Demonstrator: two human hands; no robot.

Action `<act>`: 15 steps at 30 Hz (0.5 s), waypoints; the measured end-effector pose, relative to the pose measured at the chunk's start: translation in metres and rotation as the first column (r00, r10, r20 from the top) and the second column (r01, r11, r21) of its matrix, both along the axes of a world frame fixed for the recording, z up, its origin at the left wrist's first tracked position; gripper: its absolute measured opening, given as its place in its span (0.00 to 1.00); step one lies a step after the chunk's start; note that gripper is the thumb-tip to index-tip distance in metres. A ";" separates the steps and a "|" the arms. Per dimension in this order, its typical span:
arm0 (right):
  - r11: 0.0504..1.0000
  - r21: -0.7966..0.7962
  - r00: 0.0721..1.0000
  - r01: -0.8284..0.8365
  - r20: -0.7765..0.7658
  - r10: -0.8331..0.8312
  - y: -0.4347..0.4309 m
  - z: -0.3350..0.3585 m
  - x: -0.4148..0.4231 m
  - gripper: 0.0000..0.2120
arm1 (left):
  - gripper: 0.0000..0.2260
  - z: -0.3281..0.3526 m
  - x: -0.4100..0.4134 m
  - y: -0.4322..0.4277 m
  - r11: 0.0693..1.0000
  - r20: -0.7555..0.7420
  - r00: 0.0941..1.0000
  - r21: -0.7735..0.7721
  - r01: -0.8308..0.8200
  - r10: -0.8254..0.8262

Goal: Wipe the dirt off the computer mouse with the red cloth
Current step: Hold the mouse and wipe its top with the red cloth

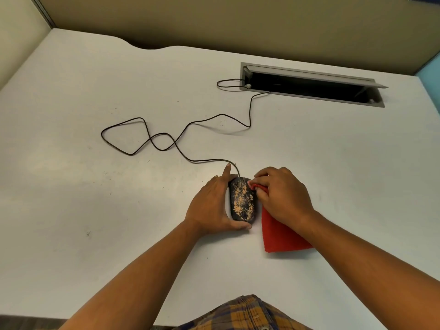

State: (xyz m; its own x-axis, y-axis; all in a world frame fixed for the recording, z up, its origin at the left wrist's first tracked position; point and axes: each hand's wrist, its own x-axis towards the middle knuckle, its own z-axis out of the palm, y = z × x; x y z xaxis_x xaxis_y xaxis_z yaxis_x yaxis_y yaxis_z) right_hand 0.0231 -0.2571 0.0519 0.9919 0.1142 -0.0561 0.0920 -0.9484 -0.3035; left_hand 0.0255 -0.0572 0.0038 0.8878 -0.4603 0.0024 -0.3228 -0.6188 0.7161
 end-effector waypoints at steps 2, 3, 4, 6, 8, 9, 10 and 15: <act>1.000 0.021 1.000 -0.010 -0.008 0.011 0.004 -0.001 -0.002 0.13 | 0.63 0.000 0.000 0.000 1.000 0.005 1.000 -0.002 0.003 -0.003; 0.999 0.039 1.000 -0.022 -0.008 0.023 0.005 -0.002 -0.006 0.13 | 0.62 0.000 0.000 0.000 1.000 0.010 1.000 -0.004 0.003 -0.003; 0.998 0.062 1.000 -0.031 -0.001 0.031 0.004 -0.004 -0.012 0.13 | 0.62 0.000 0.000 0.000 1.000 0.014 1.000 -0.005 0.000 0.000; 0.994 0.109 0.999 -0.025 0.022 0.023 -0.001 -0.006 -0.024 0.13 | 0.61 0.001 0.000 0.000 1.000 0.014 1.000 -0.003 -0.008 0.008; 0.992 0.126 0.999 -0.016 0.042 0.011 -0.005 -0.006 -0.026 0.12 | 0.60 0.001 0.000 -0.001 1.000 0.012 1.000 -0.001 -0.012 0.012; 0.992 0.128 0.998 -0.011 0.055 0.003 -0.005 -0.006 -0.024 0.12 | 0.61 0.001 0.000 -0.001 1.000 0.012 1.000 -0.002 -0.012 0.012; 0.991 0.130 0.998 -0.008 0.068 -0.001 -0.004 -0.004 -0.021 0.12 | 0.61 0.001 0.000 -0.001 1.000 0.013 1.000 -0.003 -0.010 0.010; 0.990 0.117 0.994 -0.083 0.075 0.075 -0.001 -0.009 -0.028 0.14 | 0.63 0.000 0.000 0.000 1.000 0.005 1.000 0.003 -0.007 0.007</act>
State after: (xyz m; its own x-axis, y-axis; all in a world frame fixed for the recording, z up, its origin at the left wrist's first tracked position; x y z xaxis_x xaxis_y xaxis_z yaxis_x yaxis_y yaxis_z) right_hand -0.0047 -0.2581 0.0430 0.9805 0.1939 0.0321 0.1901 -0.8946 -0.4045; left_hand 0.0251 -0.0574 0.0039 0.8911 -0.4539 0.0056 -0.3221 -0.6236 0.7123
